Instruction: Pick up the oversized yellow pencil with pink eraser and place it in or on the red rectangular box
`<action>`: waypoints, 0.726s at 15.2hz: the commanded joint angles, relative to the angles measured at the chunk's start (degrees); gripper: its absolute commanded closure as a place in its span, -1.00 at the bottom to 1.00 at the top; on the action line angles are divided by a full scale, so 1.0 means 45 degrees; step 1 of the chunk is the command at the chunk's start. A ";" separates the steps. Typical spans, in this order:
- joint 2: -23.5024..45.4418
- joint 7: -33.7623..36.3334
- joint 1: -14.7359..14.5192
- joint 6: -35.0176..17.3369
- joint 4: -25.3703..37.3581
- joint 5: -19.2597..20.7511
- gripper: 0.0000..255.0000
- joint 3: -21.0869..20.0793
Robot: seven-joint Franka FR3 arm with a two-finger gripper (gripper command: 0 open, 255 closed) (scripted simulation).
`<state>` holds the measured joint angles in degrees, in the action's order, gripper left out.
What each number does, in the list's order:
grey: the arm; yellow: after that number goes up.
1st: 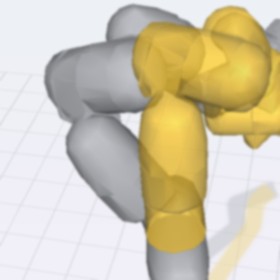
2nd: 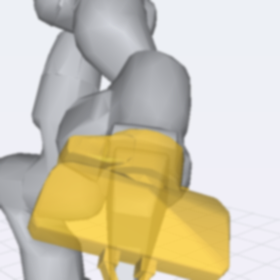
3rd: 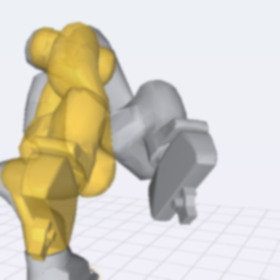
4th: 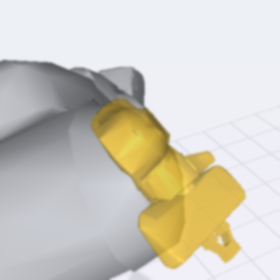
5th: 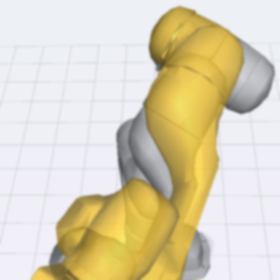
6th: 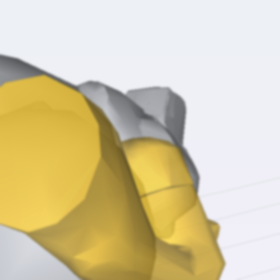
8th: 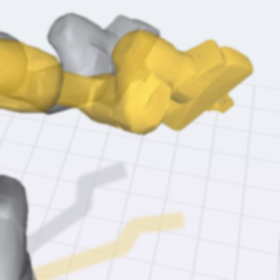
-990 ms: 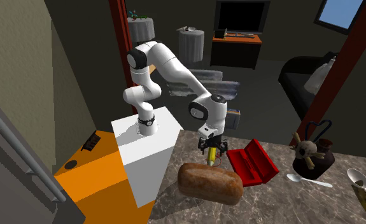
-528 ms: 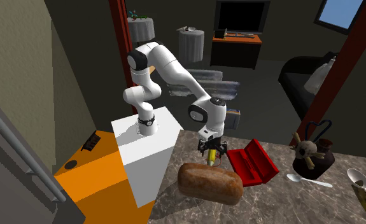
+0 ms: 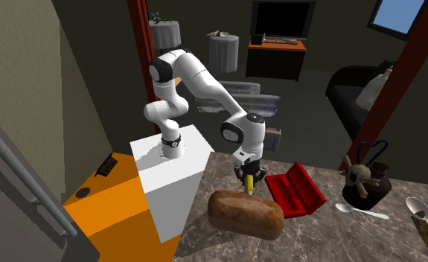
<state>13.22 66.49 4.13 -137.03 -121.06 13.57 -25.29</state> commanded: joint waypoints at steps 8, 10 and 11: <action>-0.0500 -0.0280 0.0101 0.0704 0.0037 -0.0423 1.00 -0.0125; -0.0713 -0.0409 0.0136 0.0998 0.0149 -0.0593 1.00 -0.0171; -0.0817 -0.0472 0.0152 0.1147 0.0210 -0.0674 1.00 -0.0191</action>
<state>10.09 64.69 4.70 -132.41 -120.17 10.95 -26.06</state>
